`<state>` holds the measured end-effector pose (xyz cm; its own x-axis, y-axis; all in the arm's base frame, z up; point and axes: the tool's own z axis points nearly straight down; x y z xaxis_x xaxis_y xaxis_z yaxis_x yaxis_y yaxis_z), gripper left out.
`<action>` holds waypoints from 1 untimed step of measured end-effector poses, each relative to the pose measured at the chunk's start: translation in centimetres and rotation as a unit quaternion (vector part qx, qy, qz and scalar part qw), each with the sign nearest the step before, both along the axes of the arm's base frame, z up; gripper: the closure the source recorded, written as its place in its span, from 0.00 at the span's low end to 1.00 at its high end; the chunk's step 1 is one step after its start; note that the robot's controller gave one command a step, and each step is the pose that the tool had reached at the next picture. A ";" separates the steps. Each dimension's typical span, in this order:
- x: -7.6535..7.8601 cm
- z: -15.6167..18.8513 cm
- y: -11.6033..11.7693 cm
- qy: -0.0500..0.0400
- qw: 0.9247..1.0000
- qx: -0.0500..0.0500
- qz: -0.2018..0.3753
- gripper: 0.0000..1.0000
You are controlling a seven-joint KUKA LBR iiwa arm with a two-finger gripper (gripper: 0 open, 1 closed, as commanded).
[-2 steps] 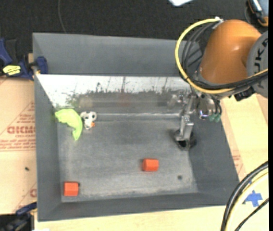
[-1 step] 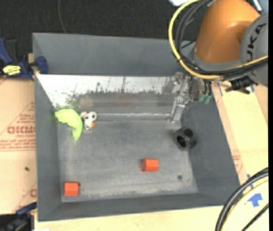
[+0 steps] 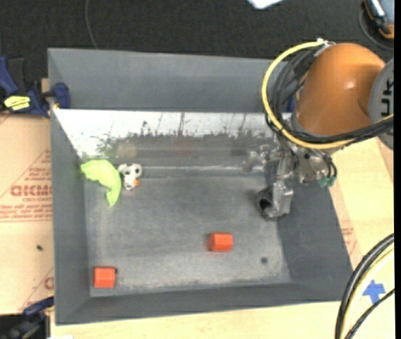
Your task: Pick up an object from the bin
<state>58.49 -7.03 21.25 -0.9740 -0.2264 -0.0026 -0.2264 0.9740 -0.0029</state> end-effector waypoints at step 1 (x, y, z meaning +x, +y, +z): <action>-2.3 -1.1 -2.5 -0.002 0.991 0.001 -0.133 0.00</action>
Offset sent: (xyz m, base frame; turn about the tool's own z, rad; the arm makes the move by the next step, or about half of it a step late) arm -0.0171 -0.0626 -0.0532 -0.0927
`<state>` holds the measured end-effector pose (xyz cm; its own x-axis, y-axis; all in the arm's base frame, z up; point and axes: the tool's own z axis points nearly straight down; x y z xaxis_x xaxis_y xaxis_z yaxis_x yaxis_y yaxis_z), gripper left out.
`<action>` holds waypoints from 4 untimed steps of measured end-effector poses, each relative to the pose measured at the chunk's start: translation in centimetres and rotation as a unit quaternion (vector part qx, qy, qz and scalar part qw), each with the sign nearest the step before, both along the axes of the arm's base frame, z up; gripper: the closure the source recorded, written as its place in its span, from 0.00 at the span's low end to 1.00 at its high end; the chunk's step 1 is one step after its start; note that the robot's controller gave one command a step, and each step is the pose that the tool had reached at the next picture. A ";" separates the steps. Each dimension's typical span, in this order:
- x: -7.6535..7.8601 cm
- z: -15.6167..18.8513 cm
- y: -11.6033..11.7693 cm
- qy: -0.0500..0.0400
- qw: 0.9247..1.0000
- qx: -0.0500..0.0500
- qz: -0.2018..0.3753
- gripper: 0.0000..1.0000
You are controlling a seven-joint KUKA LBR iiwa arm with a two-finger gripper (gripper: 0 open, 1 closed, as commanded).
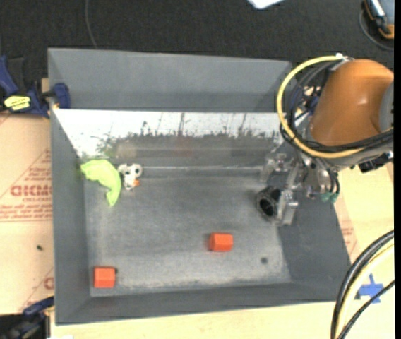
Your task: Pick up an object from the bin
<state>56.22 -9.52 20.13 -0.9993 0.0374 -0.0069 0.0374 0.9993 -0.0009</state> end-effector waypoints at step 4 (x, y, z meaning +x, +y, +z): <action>1.4 -11.6 -5.0 -0.012 0.997 -0.002 -0.072 1.00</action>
Offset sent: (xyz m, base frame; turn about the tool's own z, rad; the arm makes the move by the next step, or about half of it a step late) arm 0.0005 -0.0510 -0.0554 -0.3149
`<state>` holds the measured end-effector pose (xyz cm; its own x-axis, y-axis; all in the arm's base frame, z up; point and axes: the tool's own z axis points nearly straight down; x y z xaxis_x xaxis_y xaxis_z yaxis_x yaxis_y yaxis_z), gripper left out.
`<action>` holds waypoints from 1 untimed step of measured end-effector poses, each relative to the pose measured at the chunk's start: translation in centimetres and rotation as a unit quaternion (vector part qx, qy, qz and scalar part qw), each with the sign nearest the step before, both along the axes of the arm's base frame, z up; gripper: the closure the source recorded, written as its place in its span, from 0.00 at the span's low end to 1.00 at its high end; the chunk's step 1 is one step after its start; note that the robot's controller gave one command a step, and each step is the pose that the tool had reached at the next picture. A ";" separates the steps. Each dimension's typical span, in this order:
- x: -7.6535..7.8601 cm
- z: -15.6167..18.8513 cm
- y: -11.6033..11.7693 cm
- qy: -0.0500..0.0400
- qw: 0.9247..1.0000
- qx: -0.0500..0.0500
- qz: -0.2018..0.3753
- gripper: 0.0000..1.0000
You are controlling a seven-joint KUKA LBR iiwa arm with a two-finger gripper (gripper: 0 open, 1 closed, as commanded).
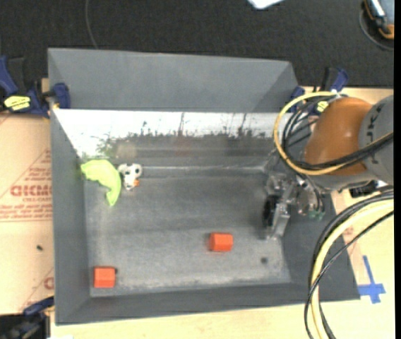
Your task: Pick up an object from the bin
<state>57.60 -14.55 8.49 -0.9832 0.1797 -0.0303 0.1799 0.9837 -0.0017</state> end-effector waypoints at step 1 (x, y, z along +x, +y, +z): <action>0.0 0.0 0.0 0.000 1.000 0.000 0.001 1.00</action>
Offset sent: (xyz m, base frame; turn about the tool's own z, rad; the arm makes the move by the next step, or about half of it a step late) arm 0.0000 0.0000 0.0000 0.0000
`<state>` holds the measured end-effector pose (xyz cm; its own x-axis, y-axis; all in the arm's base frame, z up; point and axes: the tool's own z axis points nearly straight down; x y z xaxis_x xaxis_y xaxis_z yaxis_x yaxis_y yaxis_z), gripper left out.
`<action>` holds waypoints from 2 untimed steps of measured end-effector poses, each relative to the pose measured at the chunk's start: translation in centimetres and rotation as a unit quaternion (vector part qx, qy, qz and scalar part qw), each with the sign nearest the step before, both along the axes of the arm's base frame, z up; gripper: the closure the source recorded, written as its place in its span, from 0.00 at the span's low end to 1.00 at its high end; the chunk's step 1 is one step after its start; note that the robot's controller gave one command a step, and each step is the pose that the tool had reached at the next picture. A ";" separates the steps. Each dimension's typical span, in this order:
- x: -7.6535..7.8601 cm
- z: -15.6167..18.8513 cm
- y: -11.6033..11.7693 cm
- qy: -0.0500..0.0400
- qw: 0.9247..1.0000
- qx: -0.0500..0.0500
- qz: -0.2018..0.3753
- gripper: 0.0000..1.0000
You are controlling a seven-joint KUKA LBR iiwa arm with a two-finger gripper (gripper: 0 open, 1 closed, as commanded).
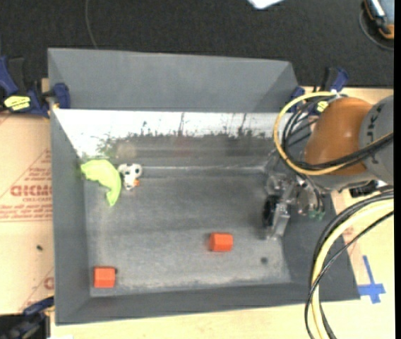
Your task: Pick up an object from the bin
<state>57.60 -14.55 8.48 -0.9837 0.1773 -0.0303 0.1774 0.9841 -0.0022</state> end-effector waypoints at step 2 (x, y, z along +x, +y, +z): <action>0.0 0.0 0.0 0.000 1.000 0.000 0.002 1.00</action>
Offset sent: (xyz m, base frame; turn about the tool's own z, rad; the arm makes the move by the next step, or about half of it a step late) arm 0.0000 0.0000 0.0000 0.0000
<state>57.61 -14.55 8.48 -0.9845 0.1726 -0.0303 0.1728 0.9850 -0.0028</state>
